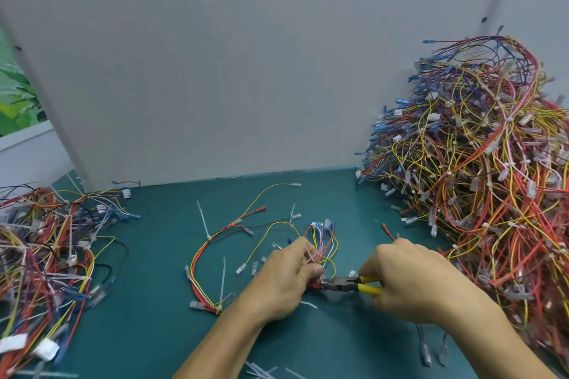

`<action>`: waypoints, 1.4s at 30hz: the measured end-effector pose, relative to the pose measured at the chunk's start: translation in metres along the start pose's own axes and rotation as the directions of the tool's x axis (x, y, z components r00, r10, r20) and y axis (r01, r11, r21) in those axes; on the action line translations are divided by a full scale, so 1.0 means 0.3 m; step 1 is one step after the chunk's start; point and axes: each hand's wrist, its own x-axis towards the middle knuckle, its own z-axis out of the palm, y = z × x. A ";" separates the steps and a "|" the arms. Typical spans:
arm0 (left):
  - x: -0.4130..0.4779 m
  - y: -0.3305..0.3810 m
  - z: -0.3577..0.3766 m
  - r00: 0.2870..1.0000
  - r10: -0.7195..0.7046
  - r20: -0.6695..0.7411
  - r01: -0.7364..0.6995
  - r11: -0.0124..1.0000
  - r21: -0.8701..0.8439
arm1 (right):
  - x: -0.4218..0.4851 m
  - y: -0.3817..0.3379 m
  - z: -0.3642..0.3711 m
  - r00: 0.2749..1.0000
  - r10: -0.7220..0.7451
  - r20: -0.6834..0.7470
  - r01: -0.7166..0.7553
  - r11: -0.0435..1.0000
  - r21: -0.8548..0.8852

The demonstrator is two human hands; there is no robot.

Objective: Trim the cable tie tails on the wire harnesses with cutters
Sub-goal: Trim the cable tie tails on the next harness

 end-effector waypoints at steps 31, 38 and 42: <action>-0.029 0.049 -0.091 0.982 -0.152 -0.110 0.032 0.712 -0.701 | 0.001 -0.022 -0.019 0.999 0.020 -0.035 -0.020 1.000 -0.010; -0.096 0.067 -0.139 0.989 -0.098 -0.113 0.020 0.834 -0.551 | 0.001 -0.048 -0.004 0.999 -0.012 -0.039 0.012 1.000 -0.013; -0.176 -0.015 -0.108 0.989 0.141 -0.054 -0.139 0.990 0.030 | 0.002 -0.051 0.002 0.999 -0.014 -0.048 0.012 0.999 -0.043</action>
